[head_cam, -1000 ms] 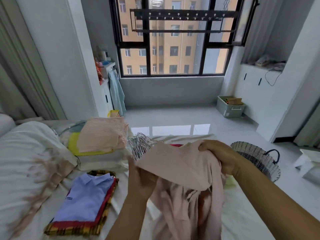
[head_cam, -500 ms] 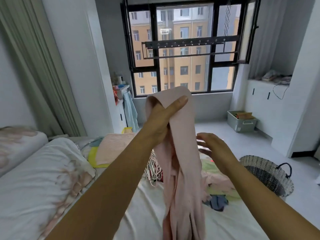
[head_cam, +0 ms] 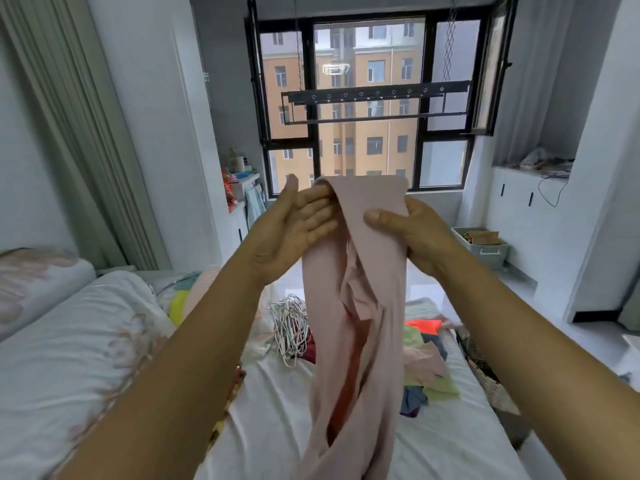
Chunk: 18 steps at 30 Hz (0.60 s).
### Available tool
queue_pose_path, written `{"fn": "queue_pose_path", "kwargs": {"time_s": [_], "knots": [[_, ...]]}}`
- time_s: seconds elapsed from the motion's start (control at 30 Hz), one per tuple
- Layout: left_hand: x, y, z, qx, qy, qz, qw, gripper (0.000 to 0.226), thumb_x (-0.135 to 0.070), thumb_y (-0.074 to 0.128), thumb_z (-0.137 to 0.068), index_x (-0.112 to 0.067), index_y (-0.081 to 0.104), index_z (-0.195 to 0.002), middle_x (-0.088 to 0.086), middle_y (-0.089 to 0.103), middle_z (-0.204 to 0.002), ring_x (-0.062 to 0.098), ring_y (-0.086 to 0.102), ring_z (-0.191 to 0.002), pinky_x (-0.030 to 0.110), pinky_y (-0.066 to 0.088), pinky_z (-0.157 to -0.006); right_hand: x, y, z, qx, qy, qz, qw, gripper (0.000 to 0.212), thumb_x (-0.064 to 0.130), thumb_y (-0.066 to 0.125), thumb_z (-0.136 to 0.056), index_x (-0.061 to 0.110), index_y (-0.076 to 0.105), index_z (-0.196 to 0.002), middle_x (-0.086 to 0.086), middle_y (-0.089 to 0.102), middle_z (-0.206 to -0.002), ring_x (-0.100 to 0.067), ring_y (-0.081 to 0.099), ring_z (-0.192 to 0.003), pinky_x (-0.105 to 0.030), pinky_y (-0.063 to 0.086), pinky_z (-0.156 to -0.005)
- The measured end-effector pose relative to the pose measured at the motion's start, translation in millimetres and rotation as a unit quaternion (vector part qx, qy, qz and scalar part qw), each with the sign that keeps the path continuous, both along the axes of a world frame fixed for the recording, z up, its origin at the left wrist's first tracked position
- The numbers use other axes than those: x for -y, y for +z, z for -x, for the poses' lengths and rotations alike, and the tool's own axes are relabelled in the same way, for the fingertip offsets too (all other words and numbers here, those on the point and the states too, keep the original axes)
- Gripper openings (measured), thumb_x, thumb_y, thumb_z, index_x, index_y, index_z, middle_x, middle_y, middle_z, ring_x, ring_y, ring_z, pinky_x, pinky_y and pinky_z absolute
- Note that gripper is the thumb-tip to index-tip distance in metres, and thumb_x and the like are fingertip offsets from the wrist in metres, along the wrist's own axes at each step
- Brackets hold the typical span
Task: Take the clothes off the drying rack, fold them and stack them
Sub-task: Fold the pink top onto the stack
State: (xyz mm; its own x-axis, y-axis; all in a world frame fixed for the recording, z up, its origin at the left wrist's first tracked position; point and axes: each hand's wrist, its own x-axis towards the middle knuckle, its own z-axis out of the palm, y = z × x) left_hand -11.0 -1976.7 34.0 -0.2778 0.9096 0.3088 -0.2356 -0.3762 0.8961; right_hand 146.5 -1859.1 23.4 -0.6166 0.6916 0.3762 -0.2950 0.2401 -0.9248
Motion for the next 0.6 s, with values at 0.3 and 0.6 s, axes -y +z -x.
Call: {"fn": "queue_pose_path", "kwargs": {"time_s": [0.3, 0.6], "knots": [[20, -179, 13, -0.165, 0.006, 0.201, 0.966, 0.083, -0.05, 0.086, -0.048, -0.022, 0.053, -0.119, -0.003, 0.065, -0.119, 0.009, 0.062, -0.108, 0.023, 0.05, -0.084, 14, 42, -24, -0.007, 0.112, -0.031, 0.993, 0.023, 0.015, 0.069, -0.073, 0.018, 0.062, -0.094, 0.009, 0.072, -0.074, -0.006, 0.067, -0.068, -0.022, 0.055, -0.062], [22, -173, -15, -0.23, 0.158, 0.223, 0.934, 0.037, -0.043, 0.073, -0.068, -0.008, 0.069, -0.08, -0.002, 0.067, -0.067, 0.014, 0.056, -0.065, 0.024, 0.044, -0.058, -26, 19, -72, 0.07, 0.046, -0.049, 0.995, 0.079, 0.054, 0.089, -0.03, 0.02, 0.068, -0.099, 0.003, 0.073, -0.094, -0.011, 0.069, -0.084, -0.023, 0.055, -0.07]]}}
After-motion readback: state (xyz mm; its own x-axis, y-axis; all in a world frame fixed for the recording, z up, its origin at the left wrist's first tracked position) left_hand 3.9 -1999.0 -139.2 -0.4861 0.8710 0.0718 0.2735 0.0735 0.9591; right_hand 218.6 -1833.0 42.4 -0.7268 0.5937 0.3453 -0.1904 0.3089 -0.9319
